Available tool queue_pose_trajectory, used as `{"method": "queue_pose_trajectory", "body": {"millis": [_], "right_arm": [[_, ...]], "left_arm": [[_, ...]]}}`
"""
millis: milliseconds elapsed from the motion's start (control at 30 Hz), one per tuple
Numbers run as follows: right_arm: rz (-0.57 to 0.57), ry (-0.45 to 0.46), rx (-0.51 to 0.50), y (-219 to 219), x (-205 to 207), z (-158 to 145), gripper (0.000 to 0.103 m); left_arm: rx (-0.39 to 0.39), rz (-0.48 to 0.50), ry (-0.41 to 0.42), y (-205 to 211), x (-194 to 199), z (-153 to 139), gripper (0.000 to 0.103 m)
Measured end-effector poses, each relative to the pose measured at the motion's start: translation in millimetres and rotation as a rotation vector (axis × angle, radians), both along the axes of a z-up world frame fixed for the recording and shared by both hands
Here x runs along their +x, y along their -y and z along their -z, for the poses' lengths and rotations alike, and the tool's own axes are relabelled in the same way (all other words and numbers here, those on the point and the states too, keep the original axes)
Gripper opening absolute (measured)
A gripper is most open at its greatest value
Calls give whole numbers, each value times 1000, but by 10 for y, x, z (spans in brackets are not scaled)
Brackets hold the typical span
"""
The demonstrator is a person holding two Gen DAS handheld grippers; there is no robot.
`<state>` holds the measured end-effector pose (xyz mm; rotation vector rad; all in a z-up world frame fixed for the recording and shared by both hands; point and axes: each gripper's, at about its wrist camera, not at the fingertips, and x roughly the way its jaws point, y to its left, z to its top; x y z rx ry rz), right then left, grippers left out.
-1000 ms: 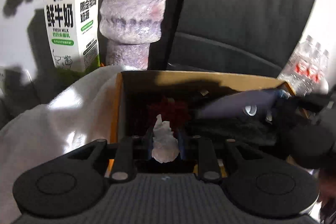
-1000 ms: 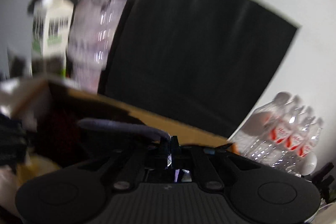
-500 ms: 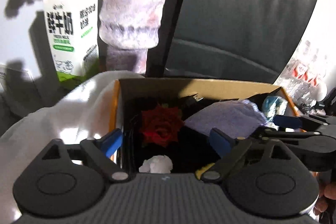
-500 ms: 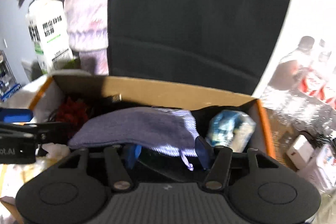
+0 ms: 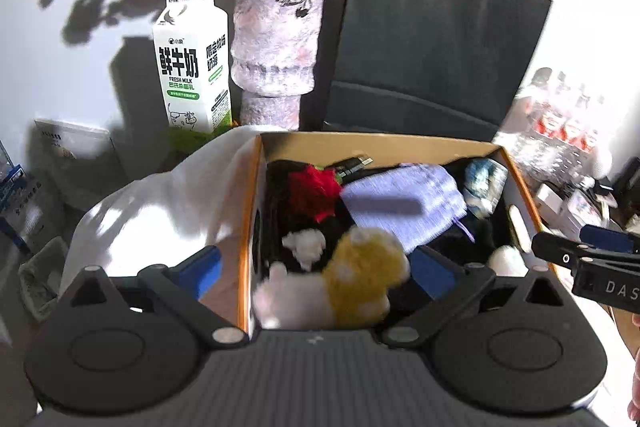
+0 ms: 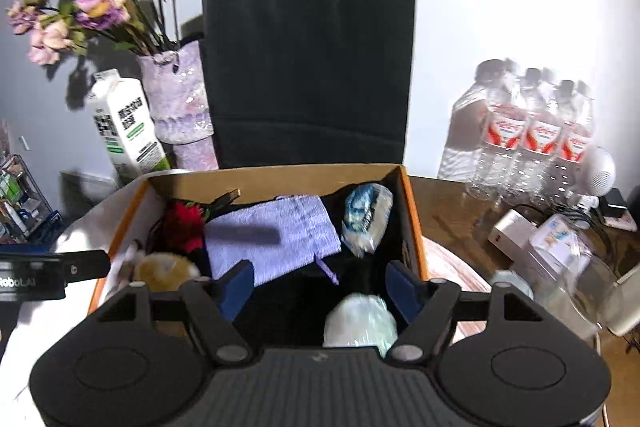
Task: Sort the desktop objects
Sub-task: 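Withdraw both open tools from the box back over the towel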
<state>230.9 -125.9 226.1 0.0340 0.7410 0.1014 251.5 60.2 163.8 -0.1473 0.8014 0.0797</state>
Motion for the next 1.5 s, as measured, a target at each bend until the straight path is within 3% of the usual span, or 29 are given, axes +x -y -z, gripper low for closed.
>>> {"method": "queue_pose_trajectory", "body": {"millis": [333,567,667,933,1067,1200,1500], "right_arm": [[-77,96,46,163,-1149,22,78],[-97,170,93,248,-2128,338,82],[-104,219,85,227,-2565,480,85],[-76,310,13,21,-3413,1028,88],[-27,357,-12,-83,-3674,1356,88],[-42,323,-51,-194,-3743,1601,88],[-42,331,-46,-225,-3733,1598,88]], "left_arm": [[24,22,118,215,-1210,157,103],[-16,128,197,253,-2196,457,103],[-27,87,252,258,-2588,576,103],[59,39,359,539,-3403,1096,103],[91,68,332,662,-3474,1405,103],[99,83,321,709,-3465,1517,103],[102,85,287,690,-3441,1621,103]]}}
